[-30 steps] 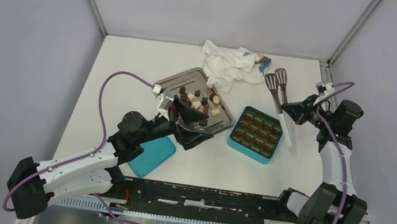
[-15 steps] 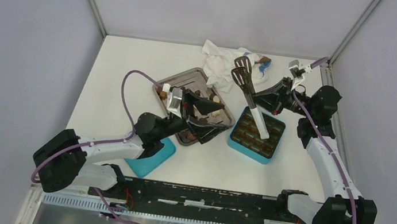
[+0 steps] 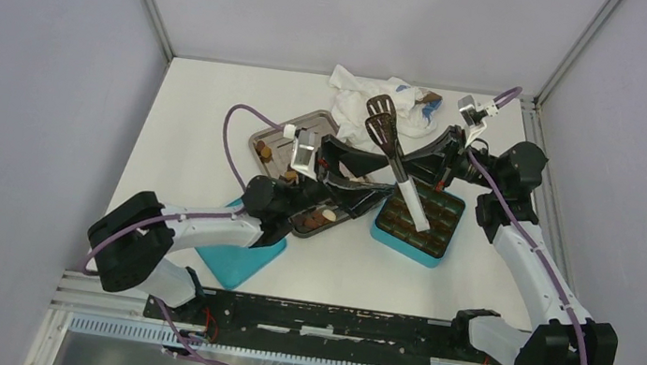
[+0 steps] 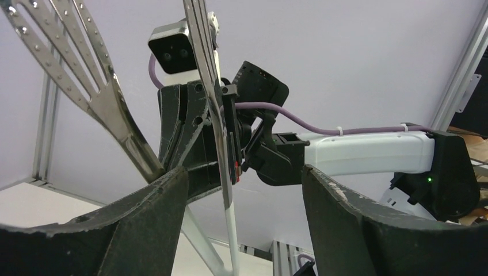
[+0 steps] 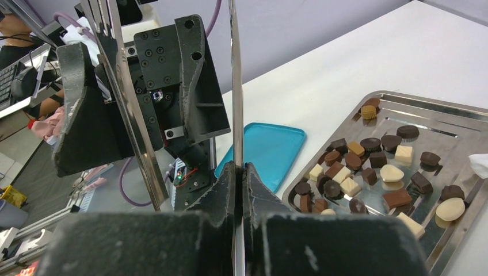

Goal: Pack the chocolate
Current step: Pick up the clamp from the center of the board.

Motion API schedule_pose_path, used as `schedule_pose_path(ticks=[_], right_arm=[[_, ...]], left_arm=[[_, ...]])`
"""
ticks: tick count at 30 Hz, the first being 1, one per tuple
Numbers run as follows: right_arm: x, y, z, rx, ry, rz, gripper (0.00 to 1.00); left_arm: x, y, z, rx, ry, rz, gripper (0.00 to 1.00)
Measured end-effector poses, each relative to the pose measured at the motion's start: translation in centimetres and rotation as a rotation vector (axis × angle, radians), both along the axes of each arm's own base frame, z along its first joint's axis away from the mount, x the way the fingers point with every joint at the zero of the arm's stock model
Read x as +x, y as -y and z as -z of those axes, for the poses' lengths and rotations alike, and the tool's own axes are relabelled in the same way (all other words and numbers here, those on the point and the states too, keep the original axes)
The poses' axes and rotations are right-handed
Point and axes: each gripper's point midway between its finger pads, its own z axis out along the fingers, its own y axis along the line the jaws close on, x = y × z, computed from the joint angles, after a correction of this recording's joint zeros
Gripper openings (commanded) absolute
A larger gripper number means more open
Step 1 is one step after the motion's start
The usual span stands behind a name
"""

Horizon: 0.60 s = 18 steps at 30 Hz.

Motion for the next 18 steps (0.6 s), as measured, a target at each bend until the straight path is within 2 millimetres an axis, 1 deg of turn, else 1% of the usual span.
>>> schedule_pose_path(ticks=[5,11,16,18], right_arm=[[-0.1,-0.2,0.1,-0.003,0.002,-0.006,0.0],[-0.3,-0.2,0.2,-0.009,0.005,-0.007,0.0],[-0.5,-0.2,0.0,-0.009,0.02,-0.008,0.0],[-0.6,-0.2,-0.1,-0.009,0.023,-0.008,0.0]], left_arm=[[0.6,1.1,-0.8,-0.017,-0.012,-0.003,0.72],[1.3,1.5,-1.3,-0.023,-0.027,-0.022,0.69],[1.8,2.2,-1.2,-0.015,-0.032,-0.021,0.64],[2.0,2.6,-1.2,-0.006,-0.036,-0.018,0.59]])
